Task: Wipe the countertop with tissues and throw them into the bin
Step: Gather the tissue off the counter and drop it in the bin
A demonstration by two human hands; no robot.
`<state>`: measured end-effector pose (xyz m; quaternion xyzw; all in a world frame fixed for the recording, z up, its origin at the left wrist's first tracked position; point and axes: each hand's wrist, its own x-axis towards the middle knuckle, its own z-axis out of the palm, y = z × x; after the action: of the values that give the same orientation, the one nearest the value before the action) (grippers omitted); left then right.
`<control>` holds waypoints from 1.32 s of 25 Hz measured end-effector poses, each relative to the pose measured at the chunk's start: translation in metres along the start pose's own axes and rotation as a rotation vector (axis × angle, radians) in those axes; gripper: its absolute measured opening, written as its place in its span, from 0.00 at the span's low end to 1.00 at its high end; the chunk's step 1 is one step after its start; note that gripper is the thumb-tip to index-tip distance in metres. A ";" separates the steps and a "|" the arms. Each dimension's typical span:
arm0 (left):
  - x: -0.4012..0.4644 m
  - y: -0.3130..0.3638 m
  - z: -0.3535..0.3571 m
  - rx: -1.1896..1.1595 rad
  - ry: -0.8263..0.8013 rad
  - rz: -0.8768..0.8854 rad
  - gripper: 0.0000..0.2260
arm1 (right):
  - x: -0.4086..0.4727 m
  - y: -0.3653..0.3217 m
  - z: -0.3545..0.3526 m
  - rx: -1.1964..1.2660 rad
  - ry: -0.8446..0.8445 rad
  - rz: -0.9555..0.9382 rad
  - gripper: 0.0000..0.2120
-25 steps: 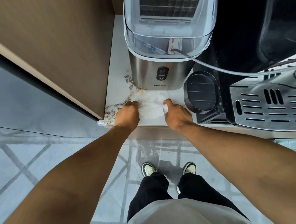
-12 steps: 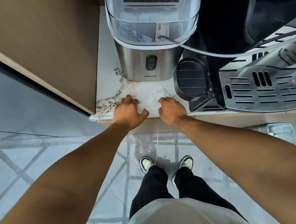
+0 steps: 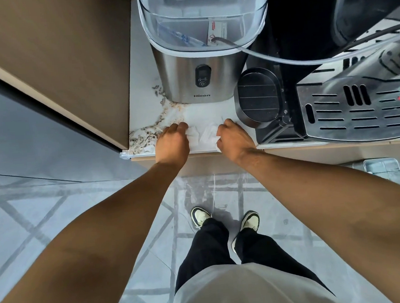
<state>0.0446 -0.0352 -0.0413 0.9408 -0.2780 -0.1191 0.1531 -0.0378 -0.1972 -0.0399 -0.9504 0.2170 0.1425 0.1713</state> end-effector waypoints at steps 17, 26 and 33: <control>-0.065 0.072 0.004 0.120 -0.087 0.171 0.14 | -0.098 0.068 -0.006 0.166 0.018 0.033 0.12; -0.129 0.243 0.055 0.239 -0.242 0.500 0.12 | -0.251 0.218 -0.018 0.253 0.143 0.299 0.09; -0.171 0.393 0.115 0.289 -0.342 0.769 0.12 | -0.366 0.341 -0.013 0.339 0.254 0.600 0.12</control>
<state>-0.3223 -0.2786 0.0156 0.7474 -0.6429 -0.1675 0.0051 -0.5093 -0.3583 0.0086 -0.8126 0.5263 0.0293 0.2488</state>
